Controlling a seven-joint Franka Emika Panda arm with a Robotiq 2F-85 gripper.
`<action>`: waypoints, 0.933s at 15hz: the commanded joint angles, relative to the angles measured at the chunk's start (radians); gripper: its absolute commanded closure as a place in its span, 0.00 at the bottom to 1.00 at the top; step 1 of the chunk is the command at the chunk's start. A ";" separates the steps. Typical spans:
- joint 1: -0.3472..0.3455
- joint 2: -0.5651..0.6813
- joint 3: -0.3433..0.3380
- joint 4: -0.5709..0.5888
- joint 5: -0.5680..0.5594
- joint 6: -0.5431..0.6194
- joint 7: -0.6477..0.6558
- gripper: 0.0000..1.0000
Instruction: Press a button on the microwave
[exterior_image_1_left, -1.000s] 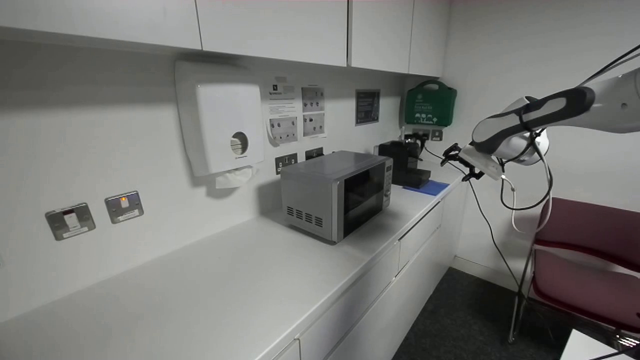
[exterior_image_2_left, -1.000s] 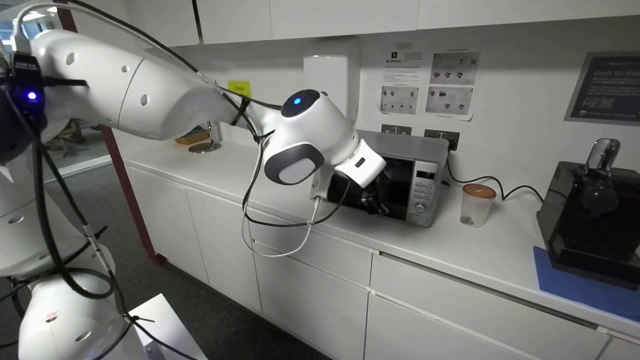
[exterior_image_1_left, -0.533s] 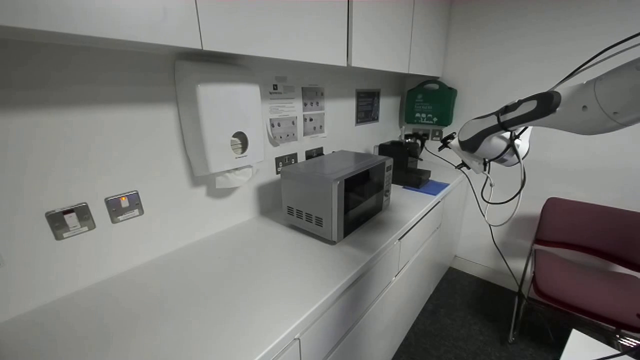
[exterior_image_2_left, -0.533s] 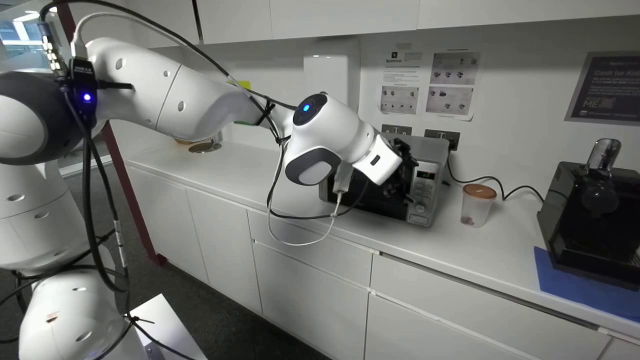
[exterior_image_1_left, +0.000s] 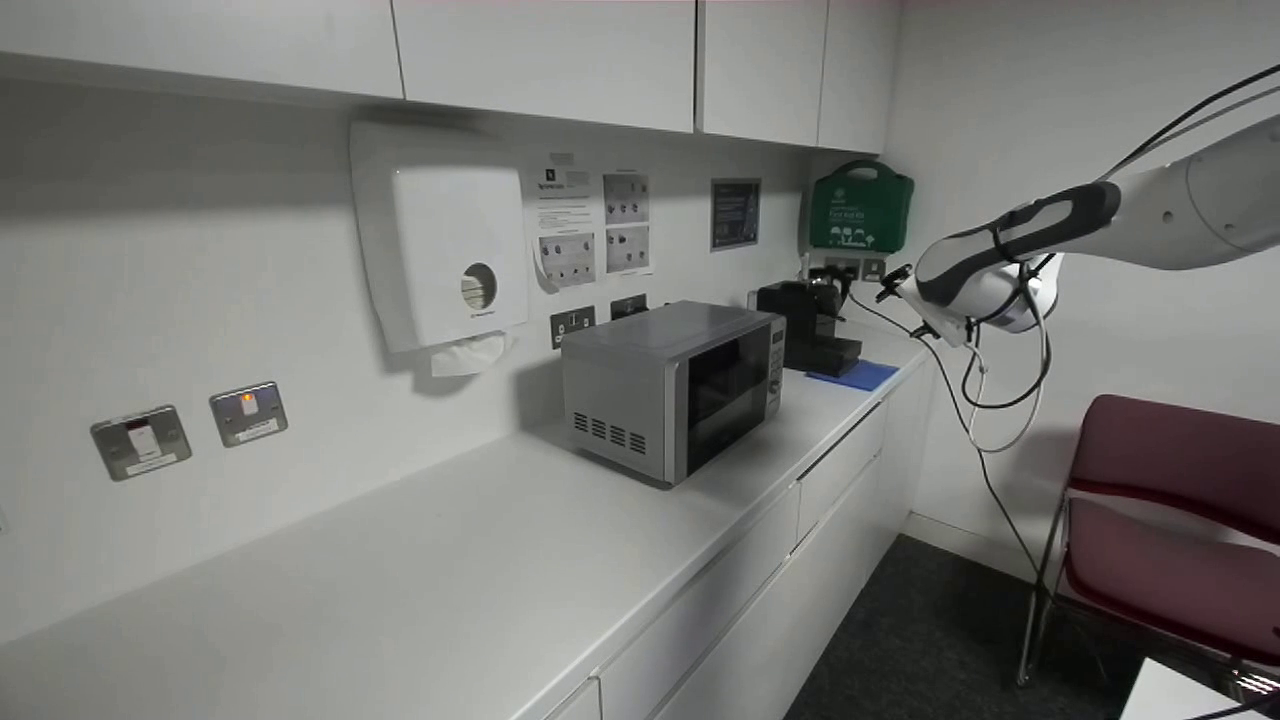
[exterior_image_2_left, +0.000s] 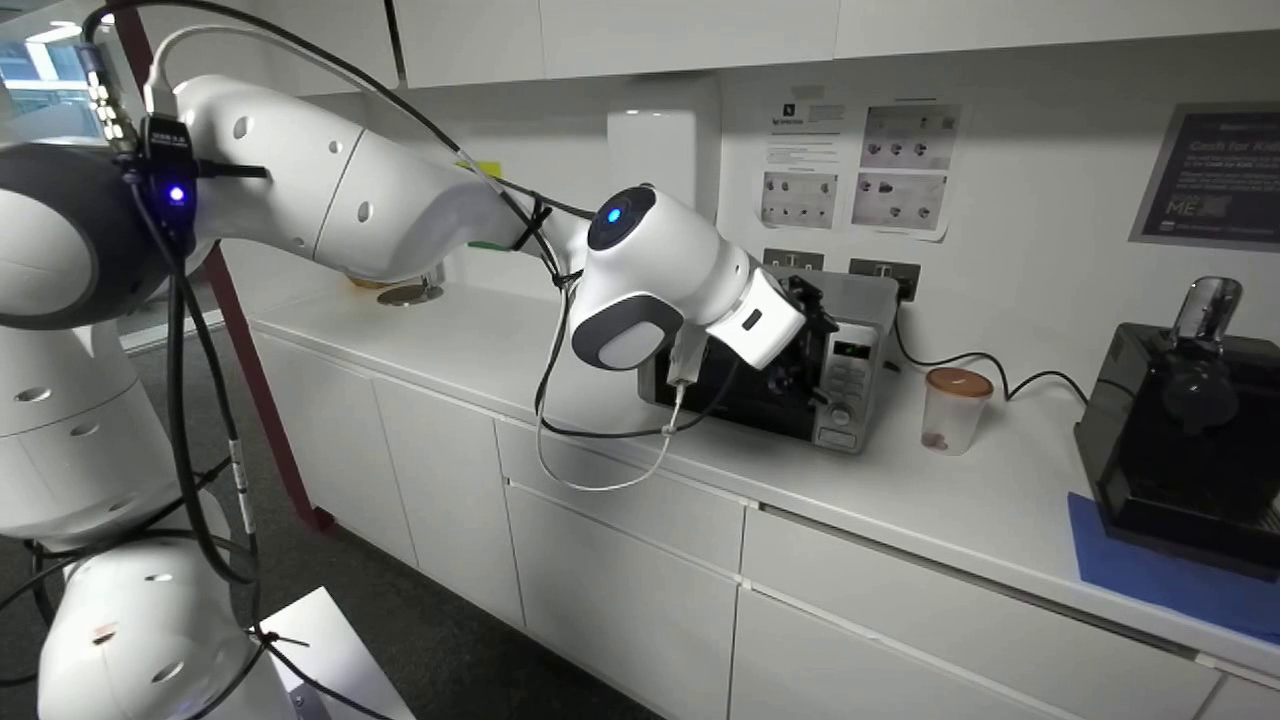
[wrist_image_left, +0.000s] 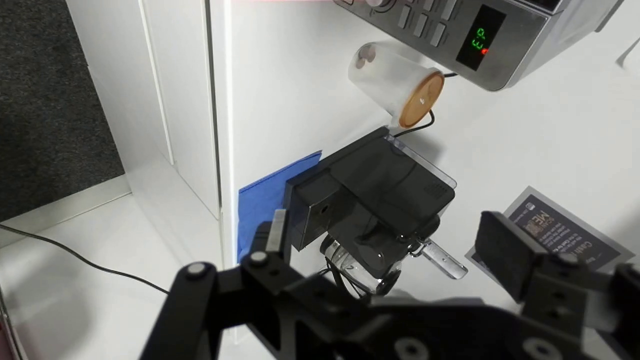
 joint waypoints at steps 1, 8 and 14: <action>0.001 0.001 -0.001 0.002 0.010 0.000 -0.010 0.00; 0.027 0.010 0.017 0.015 0.123 0.057 -0.077 0.00; 0.119 0.116 0.118 0.170 0.522 0.326 -0.315 0.00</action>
